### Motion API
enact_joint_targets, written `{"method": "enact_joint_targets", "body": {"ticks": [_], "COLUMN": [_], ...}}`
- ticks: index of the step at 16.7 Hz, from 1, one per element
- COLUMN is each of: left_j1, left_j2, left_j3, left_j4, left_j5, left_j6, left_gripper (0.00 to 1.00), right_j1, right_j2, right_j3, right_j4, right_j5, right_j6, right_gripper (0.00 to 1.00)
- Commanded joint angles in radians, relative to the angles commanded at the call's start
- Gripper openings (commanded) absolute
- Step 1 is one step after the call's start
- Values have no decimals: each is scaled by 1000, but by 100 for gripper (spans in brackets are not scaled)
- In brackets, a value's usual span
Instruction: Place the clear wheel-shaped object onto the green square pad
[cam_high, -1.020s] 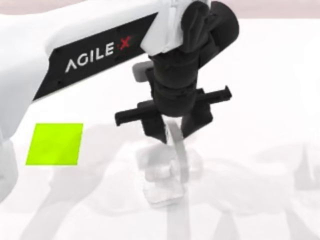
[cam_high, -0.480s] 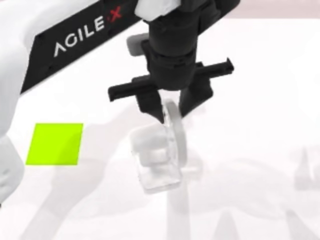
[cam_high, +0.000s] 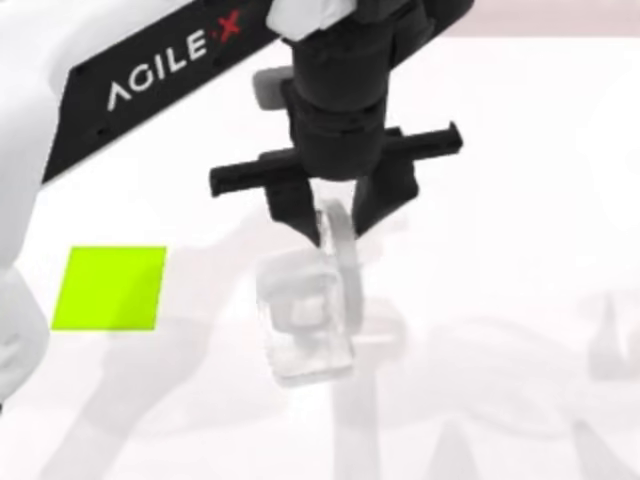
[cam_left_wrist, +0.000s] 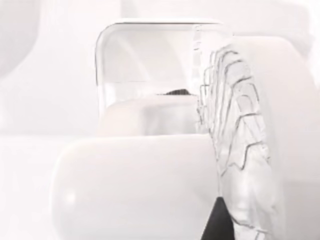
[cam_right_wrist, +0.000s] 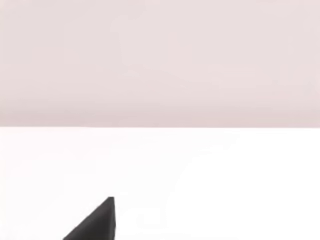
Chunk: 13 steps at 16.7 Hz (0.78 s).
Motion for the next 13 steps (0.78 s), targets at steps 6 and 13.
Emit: {"method": "enact_joint_targets", "body": {"ticks": [6,13], "left_j1": [93,271], "left_j2": [-10,-86], "left_j3": [-51,-148], "left_j4": [-8,26], "left_j5": [1,8], "left_j6": [381,1149], "left_gripper": [0,0], "right_j1": [0,0], "right_j2": [0,0], "right_j3": [0,0], "right_j4": [0,0], "right_j5": [0,0], "right_j6": [0,0], "right_gripper": [100,100]}}
